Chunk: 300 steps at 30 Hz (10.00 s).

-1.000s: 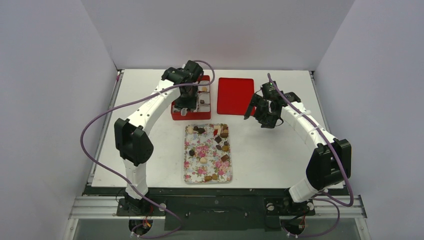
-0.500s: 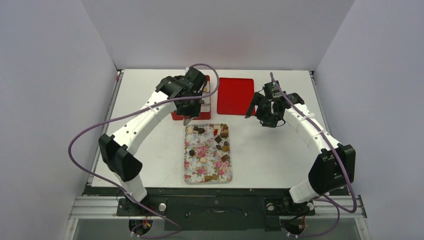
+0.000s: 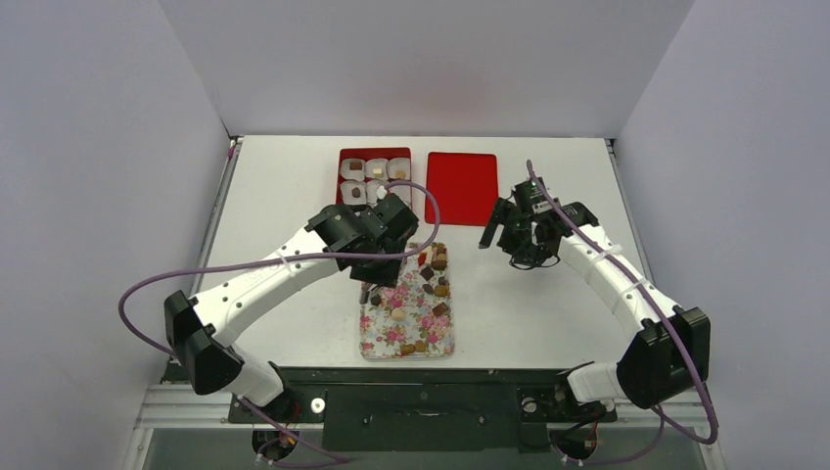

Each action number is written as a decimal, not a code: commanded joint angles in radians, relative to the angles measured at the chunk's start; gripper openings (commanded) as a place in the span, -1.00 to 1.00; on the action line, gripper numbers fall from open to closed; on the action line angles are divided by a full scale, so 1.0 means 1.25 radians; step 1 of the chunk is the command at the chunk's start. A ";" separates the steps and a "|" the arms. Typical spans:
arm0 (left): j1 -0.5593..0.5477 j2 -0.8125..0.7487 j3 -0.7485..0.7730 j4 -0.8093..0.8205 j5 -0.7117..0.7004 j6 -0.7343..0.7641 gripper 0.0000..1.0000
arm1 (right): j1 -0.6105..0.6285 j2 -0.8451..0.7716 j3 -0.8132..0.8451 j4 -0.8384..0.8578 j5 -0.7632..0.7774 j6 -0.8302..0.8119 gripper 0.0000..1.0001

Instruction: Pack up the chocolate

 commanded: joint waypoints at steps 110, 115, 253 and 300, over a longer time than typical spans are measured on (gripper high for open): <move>-0.263 -0.088 -0.202 -0.013 0.074 -0.088 -0.27 | 0.081 -0.124 -0.114 0.040 0.067 0.066 0.60; -0.263 -0.086 -0.208 -0.012 0.075 -0.088 -0.30 | 0.081 -0.123 -0.114 0.040 0.067 0.066 0.60; 0.288 0.342 0.306 0.163 0.141 0.152 -0.48 | -0.063 0.125 0.090 -0.008 -0.024 -0.025 0.60; 0.290 0.317 0.446 0.102 0.105 0.151 -0.29 | -0.069 0.124 0.106 -0.008 -0.026 -0.026 0.60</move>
